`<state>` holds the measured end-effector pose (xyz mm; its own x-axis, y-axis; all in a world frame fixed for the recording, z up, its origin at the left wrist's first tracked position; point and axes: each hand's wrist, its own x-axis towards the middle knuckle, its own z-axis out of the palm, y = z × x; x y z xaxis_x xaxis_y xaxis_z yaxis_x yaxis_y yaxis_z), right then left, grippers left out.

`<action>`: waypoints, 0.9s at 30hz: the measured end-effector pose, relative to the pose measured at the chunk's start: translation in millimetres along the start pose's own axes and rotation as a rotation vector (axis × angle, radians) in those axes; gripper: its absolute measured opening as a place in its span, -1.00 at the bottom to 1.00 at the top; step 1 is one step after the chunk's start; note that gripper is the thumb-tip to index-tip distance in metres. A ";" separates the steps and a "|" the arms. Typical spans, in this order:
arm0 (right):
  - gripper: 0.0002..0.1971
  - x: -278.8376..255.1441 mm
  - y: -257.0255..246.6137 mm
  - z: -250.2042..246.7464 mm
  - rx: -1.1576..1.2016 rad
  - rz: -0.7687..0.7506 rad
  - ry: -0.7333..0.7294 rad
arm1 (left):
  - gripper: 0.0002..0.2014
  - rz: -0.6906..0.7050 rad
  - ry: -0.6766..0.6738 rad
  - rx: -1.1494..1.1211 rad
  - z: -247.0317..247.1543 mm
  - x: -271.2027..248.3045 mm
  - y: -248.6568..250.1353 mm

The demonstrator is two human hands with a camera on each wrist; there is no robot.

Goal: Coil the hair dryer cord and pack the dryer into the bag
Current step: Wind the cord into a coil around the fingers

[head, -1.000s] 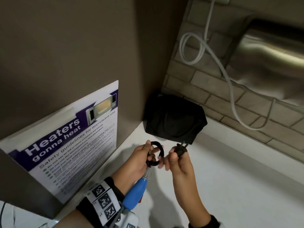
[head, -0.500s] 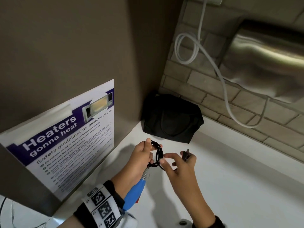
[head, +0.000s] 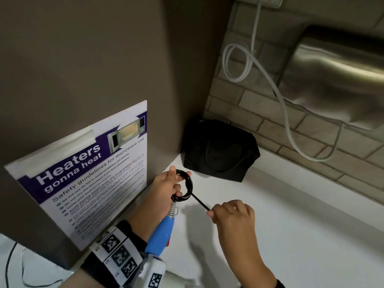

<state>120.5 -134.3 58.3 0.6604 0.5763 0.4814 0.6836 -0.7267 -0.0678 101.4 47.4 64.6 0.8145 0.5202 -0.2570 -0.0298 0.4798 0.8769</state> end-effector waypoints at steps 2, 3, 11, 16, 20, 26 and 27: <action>-0.76 0.1 5.9 2.0 -0.043 0.034 -0.054 | -0.64 -0.027 -0.063 -0.004 0.7 -2.8 3.7; -0.74 1.4 9.0 4.2 -0.064 0.063 -0.085 | -0.65 -0.048 -0.090 -0.006 3.2 -5.8 4.4; -0.66 21.5 15.9 33.3 -0.049 0.199 -0.333 | -0.67 -0.203 -0.170 0.002 9.1 -17.8 -2.6; -0.64 38.1 7.1 28.5 0.773 0.543 -0.337 | -0.67 -0.175 -0.156 -0.002 4.6 -16.2 -2.4; -0.73 44.0 2.4 23.1 1.459 0.884 -0.344 | -0.70 -0.198 -0.092 -0.015 4.5 -14.1 -5.1; -0.72 46.9 -4.7 18.2 1.790 1.104 -0.354 | -0.76 -0.146 -0.048 0.146 3.6 -13.3 -12.1; -0.72 46.9 -4.7 17.8 1.816 1.134 -0.358 | -0.76 -0.126 -0.040 0.178 2.6 -12.7 -13.2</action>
<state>153.8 -97.1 65.7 0.7525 0.4555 -0.4758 -0.6114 0.2143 -0.7618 93.0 32.7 57.4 0.8276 0.4342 -0.3558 0.1735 0.4049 0.8977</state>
